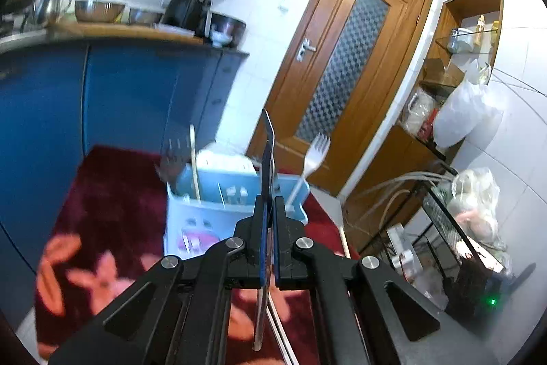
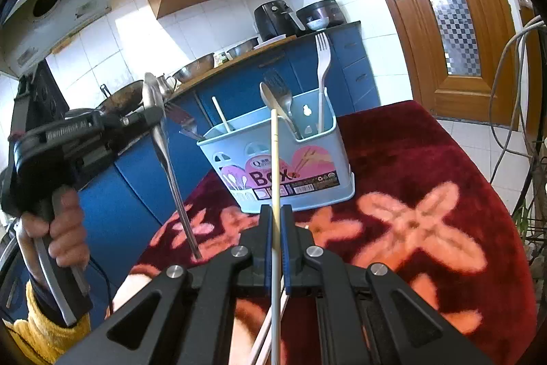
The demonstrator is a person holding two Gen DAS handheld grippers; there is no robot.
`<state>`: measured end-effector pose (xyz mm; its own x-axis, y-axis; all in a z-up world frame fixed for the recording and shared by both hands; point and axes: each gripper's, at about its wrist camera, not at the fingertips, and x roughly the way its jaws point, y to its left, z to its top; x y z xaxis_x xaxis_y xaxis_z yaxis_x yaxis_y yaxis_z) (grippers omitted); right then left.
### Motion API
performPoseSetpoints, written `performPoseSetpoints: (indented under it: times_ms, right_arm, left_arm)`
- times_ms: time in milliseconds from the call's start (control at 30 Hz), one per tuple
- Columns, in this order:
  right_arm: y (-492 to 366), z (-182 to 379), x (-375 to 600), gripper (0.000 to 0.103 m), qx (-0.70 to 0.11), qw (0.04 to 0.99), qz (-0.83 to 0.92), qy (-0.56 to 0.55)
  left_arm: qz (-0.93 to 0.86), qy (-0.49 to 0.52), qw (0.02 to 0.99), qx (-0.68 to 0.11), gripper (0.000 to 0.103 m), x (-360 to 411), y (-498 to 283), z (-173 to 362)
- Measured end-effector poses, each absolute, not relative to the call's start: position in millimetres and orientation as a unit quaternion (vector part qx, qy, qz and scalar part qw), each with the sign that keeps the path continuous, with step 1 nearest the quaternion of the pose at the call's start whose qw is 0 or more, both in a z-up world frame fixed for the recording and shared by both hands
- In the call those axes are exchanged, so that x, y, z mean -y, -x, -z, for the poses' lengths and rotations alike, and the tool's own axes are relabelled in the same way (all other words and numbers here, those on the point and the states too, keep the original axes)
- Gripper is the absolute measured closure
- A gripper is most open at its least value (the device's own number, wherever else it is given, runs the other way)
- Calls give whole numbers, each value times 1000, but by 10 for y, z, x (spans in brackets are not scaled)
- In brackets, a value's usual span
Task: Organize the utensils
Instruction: 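Carry the tongs with left tool and chopstick with right tool over the caddy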
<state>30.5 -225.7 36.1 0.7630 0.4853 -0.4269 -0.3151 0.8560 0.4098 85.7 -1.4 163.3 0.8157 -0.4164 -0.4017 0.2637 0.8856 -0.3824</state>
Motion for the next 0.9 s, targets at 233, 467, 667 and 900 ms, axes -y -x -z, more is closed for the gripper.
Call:
performPoseSetpoints:
  times_ms: [233, 467, 667, 900]
  right_arm:
    - [-386, -411, 2281, 97, -253, 927, -218, -170]
    - [-465, -429, 2305, 97, -239, 929, -221, -177]
    - [-615, -470, 2362, 97, -226, 930, -221, -186]
    - [-960, -632, 2353, 97, -195, 937, -224, -182]
  left_arm:
    - [158, 142, 957, -197, 103, -77, -1108, -2031]
    - [113, 105, 977, -145, 103, -81, -1381, -2312]
    - [105, 94, 981, -131, 103, -51, -1651, -2286]
    - [98, 102, 979, -145, 103, -45, -1920, -2067]
